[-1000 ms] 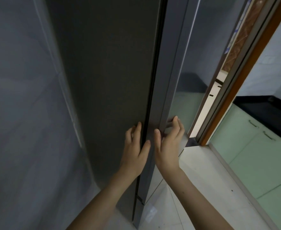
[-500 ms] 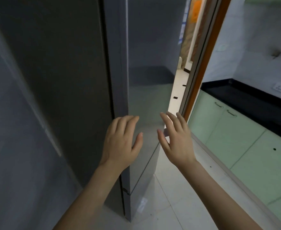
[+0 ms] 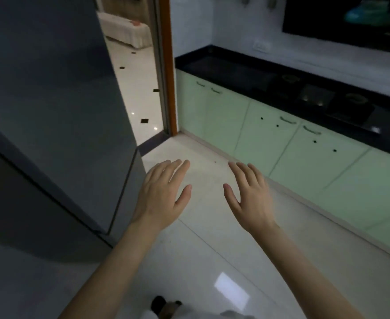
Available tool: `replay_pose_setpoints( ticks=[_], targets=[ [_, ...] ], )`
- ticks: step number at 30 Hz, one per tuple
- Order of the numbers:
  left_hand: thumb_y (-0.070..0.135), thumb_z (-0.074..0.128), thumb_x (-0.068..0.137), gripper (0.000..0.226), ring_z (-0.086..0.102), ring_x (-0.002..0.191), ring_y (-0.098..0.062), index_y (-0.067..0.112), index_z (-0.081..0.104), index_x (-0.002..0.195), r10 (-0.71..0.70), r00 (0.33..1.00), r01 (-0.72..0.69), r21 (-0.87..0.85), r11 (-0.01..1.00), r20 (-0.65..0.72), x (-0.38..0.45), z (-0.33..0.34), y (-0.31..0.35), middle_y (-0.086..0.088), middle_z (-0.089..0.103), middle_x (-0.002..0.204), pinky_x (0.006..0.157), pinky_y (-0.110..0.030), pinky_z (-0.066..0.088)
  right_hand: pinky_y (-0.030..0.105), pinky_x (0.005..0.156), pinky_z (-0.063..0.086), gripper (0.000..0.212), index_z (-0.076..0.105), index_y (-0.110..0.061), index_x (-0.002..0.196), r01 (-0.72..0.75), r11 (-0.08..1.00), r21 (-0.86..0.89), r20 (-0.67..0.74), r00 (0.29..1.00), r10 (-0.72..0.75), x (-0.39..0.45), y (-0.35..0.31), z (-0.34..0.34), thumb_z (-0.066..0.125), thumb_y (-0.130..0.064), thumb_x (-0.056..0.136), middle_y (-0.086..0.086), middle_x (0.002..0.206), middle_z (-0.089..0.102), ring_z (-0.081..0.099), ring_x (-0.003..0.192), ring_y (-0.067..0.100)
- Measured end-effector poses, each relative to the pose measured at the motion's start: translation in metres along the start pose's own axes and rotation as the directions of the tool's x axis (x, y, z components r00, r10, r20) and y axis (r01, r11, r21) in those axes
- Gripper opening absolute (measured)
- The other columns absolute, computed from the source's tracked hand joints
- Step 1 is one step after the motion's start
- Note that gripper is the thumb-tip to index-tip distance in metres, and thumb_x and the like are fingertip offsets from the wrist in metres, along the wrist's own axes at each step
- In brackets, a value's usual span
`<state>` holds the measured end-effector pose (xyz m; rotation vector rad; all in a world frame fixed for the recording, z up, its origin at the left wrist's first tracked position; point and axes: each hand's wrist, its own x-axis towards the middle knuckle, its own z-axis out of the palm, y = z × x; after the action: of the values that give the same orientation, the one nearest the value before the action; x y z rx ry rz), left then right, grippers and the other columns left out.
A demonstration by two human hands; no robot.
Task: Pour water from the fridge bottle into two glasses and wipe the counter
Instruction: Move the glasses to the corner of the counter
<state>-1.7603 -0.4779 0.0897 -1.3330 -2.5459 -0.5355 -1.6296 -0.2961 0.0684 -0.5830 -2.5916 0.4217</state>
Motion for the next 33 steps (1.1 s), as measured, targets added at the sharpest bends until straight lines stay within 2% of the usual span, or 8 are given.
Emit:
replay_pose_setpoints(
  ticks=[6,10,14,19,25,31,33],
  targets=[
    [0.043,0.034,0.093,0.055,0.051,0.125,-0.032,0.017,0.048,0.139,0.172,0.957,-0.148,-0.119,0.982,0.232,-0.025,0.080,0.104,-0.008,0.056,0.135,0.106,-0.044,0.039,0.043,0.111,0.032,0.058,0.045,-0.016,0.143,-0.311,0.948,-0.064,0.038,0.949,0.314,-0.119,0.100,-0.032,0.033,-0.048,0.096,0.009,0.140,0.052,0.038,0.135,0.034],
    [0.043,0.035,0.093,0.054,0.052,0.123,-0.032,0.017,0.050,0.138,0.305,0.920,-0.259,-0.202,0.944,0.247,-0.010,0.105,0.169,-0.008,0.058,0.133,0.105,-0.043,0.039,0.044,0.107,0.036,0.057,0.047,-0.014,0.140,-0.445,0.892,-0.078,-0.031,0.895,0.444,-0.162,0.147,-0.065,0.034,-0.047,0.096,0.010,0.138,0.053,0.042,0.132,0.035],
    [0.042,0.035,0.093,0.054,0.051,0.123,-0.033,0.015,0.051,0.137,0.423,0.883,-0.376,-0.237,0.896,0.200,0.025,0.111,0.227,-0.010,0.057,0.133,0.106,-0.043,0.035,0.046,0.105,0.038,0.056,0.047,-0.014,0.140,-0.519,0.852,-0.074,-0.123,0.852,0.509,-0.177,0.186,-0.100,0.035,-0.046,0.096,0.009,0.138,0.053,0.042,0.131,0.035],
    [0.042,0.033,0.094,0.055,0.048,0.127,-0.032,0.016,0.048,0.140,0.527,0.827,-0.469,-0.275,0.839,0.199,0.062,0.127,0.286,-0.010,0.056,0.135,0.107,-0.045,0.037,0.046,0.103,0.040,0.055,0.049,-0.012,0.138,-0.585,0.808,-0.065,-0.221,0.798,0.560,-0.183,0.228,-0.128,0.037,-0.044,0.096,0.009,0.135,0.055,0.044,0.129,0.035],
    [0.043,0.032,0.094,0.055,0.050,0.125,-0.032,0.016,0.048,0.139,0.619,0.742,-0.543,-0.311,0.780,0.256,0.101,0.174,0.344,-0.009,0.056,0.134,0.106,-0.045,0.038,0.046,0.102,0.041,0.054,0.049,-0.013,0.138,-0.654,0.754,-0.061,-0.245,0.742,0.624,-0.185,0.292,-0.142,0.037,-0.045,0.096,0.008,0.135,0.055,0.045,0.128,0.034],
    [0.042,0.035,0.094,0.053,0.053,0.119,-0.029,0.015,0.051,0.137,0.690,0.693,-0.606,-0.351,0.714,0.209,0.180,0.234,0.421,-0.007,0.059,0.130,0.102,-0.038,0.035,0.044,0.093,0.046,0.051,0.052,-0.011,0.133,-0.682,0.722,-0.113,-0.297,0.717,0.630,-0.150,0.388,-0.171,0.040,-0.042,0.095,0.007,0.129,0.058,0.051,0.120,0.034],
    [0.042,0.035,0.094,0.053,0.052,0.119,-0.030,0.015,0.050,0.137,0.704,0.683,-0.614,-0.369,0.698,0.194,0.210,0.250,0.451,-0.008,0.059,0.130,0.103,-0.040,0.037,0.044,0.095,0.045,0.051,0.052,-0.012,0.134,-0.697,0.707,-0.121,-0.306,0.704,0.641,-0.136,0.421,-0.186,0.040,-0.042,0.095,0.008,0.130,0.057,0.051,0.122,0.033]
  ],
)
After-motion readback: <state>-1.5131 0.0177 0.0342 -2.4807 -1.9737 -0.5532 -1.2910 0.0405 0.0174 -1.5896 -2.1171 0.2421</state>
